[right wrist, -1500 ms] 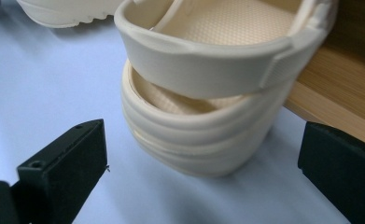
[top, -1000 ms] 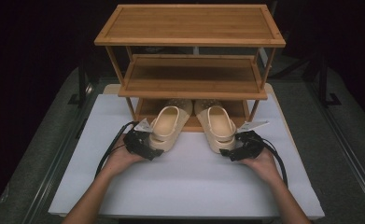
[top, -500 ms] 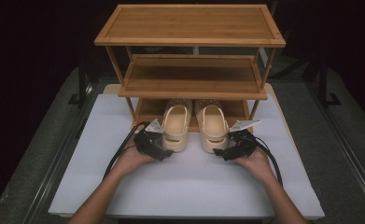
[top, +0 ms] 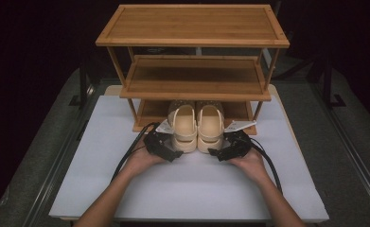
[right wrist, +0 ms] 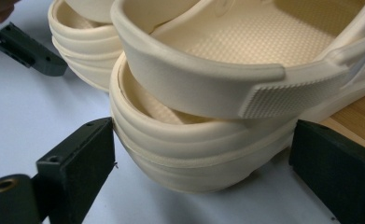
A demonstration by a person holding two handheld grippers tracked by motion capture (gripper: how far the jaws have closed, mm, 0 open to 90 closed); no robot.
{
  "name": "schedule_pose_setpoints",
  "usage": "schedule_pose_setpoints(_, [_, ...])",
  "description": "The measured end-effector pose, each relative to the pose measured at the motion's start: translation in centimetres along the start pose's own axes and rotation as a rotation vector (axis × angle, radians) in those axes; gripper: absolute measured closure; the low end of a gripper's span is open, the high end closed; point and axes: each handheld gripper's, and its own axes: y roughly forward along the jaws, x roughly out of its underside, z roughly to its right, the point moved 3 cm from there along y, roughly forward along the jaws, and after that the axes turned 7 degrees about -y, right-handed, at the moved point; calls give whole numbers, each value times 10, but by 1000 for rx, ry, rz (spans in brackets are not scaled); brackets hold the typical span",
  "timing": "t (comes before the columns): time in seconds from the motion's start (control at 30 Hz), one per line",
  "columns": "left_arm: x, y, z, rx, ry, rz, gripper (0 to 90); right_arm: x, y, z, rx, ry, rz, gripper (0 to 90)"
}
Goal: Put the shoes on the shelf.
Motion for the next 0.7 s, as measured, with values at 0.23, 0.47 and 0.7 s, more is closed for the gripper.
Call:
schedule_pose_setpoints(0.23, [-5,1,-6,-19,-16,-9,72,-8,5,2,16,15,9,78])
schedule_pose_setpoints(0.47, [-13,5,-21,-25,-30,-11,72,-15,16,12,26,27,14,78])
schedule_pose_setpoints(0.7, [-21,13,-36,-36,-39,-6,71,-21,26,25,42,41,32,79])
